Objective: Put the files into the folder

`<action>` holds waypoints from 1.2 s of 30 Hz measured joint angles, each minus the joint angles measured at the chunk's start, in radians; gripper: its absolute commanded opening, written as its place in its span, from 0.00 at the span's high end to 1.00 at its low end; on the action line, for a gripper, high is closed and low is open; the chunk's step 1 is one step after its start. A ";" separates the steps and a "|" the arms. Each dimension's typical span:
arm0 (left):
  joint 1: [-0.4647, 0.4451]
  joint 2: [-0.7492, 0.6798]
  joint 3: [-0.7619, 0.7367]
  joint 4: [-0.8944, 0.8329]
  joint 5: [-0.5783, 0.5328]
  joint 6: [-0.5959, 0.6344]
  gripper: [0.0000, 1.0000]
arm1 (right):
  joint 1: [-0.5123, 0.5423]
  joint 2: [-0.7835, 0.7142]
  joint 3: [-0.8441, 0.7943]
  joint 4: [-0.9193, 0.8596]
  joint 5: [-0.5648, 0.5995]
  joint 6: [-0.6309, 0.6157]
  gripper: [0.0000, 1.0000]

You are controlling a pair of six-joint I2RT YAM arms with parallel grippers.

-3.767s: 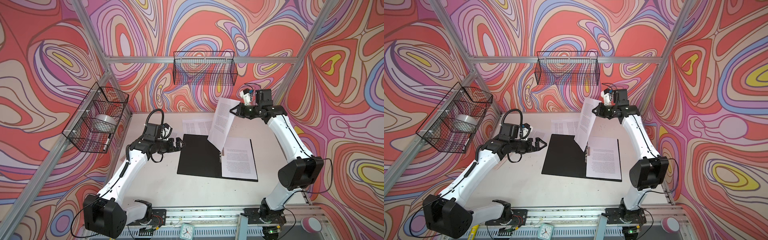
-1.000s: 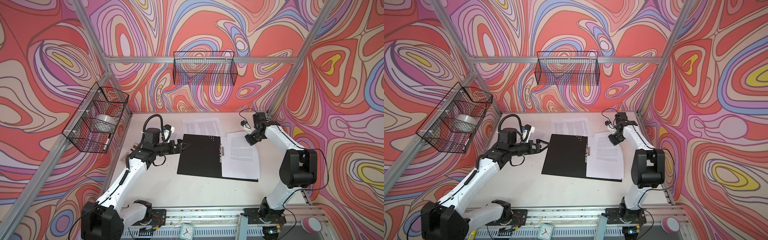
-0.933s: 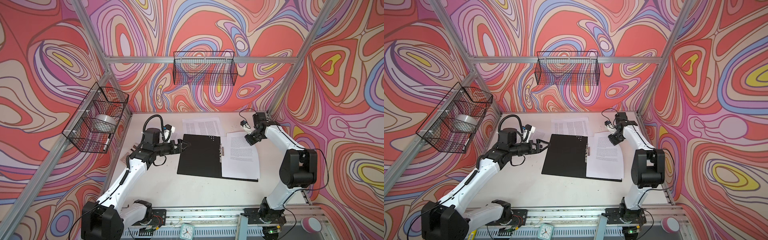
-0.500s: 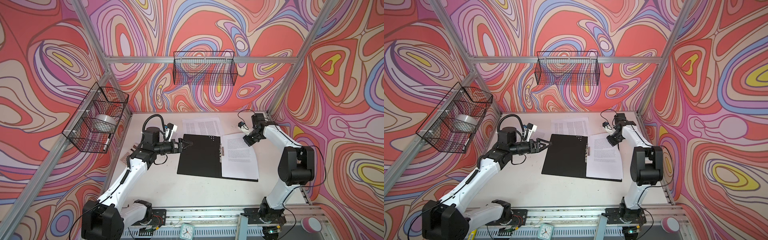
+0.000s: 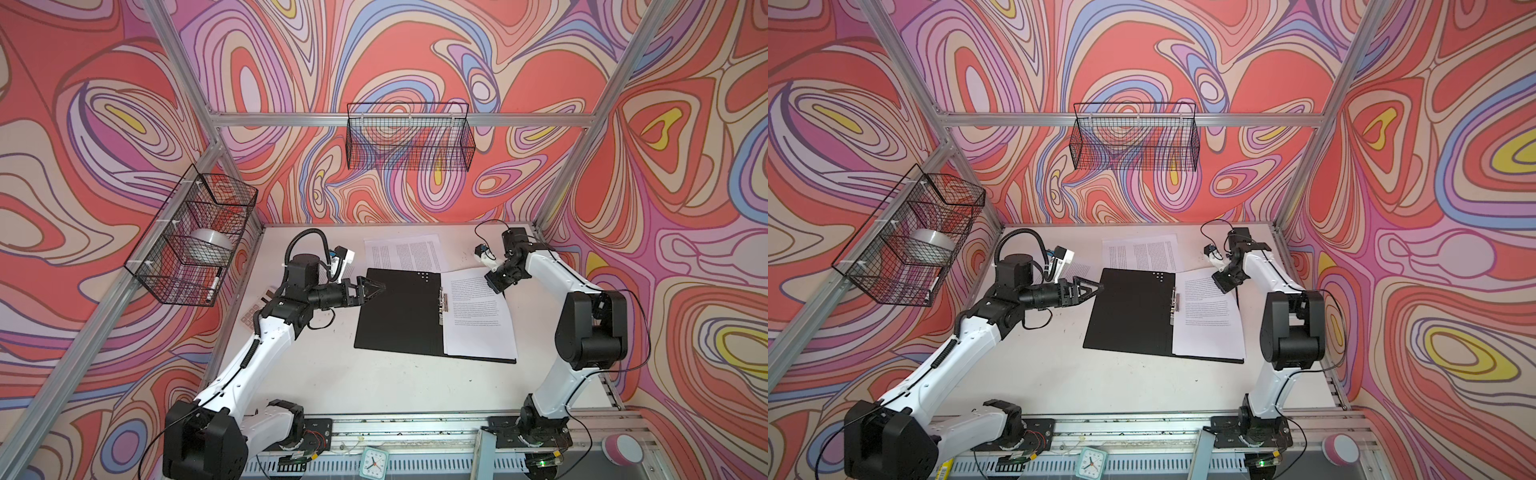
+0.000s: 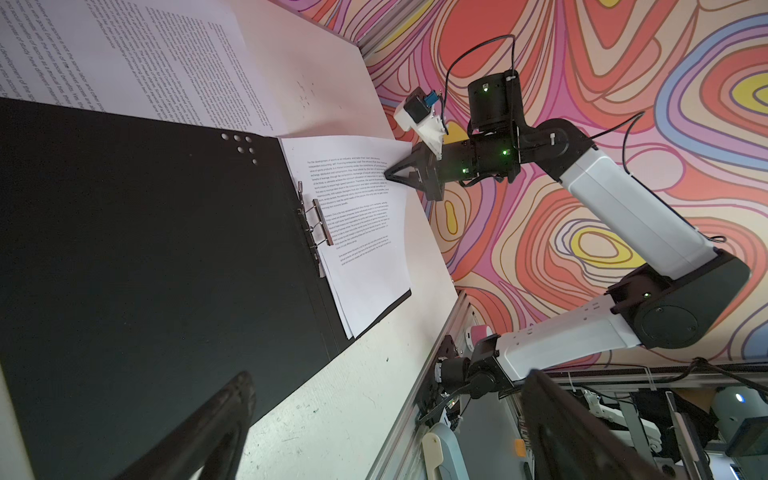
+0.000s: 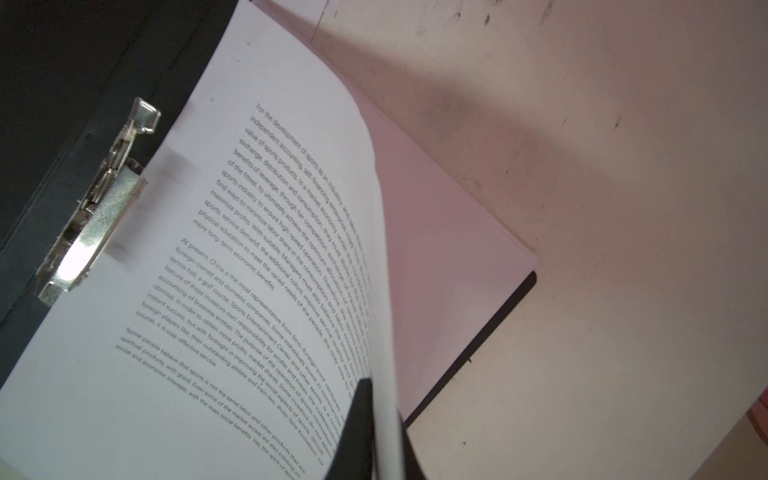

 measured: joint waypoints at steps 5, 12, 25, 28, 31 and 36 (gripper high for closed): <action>0.000 0.000 0.000 0.000 0.000 0.000 0.00 | 0.000 0.016 0.000 -0.006 -0.008 0.030 1.00; 0.000 0.000 0.000 0.000 0.000 0.000 0.00 | -0.002 0.047 0.019 -0.028 -0.008 0.081 1.00; 0.000 0.000 0.000 0.000 0.000 0.000 0.00 | -0.015 0.062 0.035 -0.034 -0.009 0.143 1.00; 0.000 0.000 0.000 0.000 0.000 0.000 0.00 | -0.015 0.066 0.034 -0.033 -0.010 0.152 1.00; 0.000 0.000 0.000 0.000 0.000 0.000 0.00 | -0.016 0.069 0.034 -0.033 -0.013 0.160 1.00; 0.000 0.000 0.000 -0.001 0.000 0.000 0.00 | -0.021 0.070 0.034 -0.032 -0.021 0.171 1.00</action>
